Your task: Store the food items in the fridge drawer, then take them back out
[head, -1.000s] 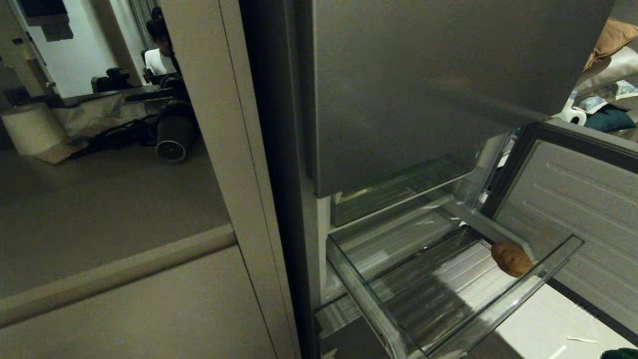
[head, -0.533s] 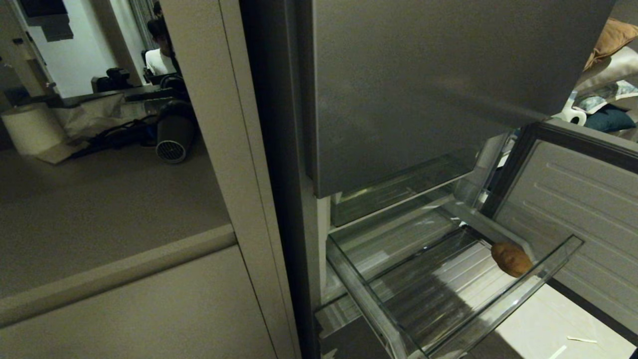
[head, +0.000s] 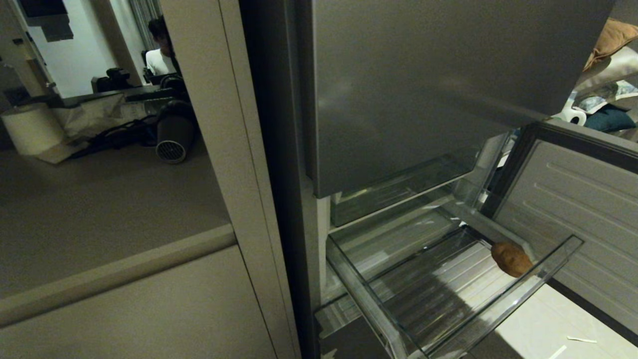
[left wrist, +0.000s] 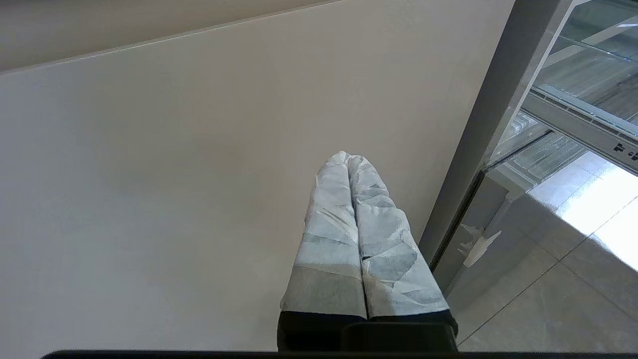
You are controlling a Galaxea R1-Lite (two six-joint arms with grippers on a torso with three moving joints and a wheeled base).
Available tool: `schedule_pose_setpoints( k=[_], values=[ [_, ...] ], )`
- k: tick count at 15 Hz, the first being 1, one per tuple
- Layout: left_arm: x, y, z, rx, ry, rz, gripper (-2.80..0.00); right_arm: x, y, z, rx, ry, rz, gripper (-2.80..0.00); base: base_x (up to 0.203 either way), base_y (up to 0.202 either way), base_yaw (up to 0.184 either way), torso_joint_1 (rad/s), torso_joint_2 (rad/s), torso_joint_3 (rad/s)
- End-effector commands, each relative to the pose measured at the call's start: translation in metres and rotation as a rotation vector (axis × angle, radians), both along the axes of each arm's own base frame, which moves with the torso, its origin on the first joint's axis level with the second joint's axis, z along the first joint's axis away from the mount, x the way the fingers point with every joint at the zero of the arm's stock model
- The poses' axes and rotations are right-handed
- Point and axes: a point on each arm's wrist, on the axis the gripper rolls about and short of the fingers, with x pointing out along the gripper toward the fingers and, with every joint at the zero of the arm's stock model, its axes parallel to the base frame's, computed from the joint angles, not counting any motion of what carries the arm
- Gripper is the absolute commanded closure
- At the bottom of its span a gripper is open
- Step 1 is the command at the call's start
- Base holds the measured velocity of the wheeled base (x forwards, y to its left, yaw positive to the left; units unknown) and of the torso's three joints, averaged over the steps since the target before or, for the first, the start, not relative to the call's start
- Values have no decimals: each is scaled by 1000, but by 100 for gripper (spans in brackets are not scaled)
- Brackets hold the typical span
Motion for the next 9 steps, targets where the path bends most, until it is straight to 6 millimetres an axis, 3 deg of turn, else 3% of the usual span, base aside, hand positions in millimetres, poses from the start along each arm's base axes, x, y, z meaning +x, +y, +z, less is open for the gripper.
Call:
schedule_pose_setpoints(
  k=[1,5,9],
  values=[
    [0,0,0,0,1,2,0,2,0,-8,5,28,1,0,0,0,0,0,0,0],
    [0,0,0,0,1,0,0,2,0,-8,5,28,1,0,0,-3,11,1,1,0],
    [0,0,0,0,1,2,0,2,0,-8,7,28,0,0,5,-9,151,5,1,2]
  ],
)
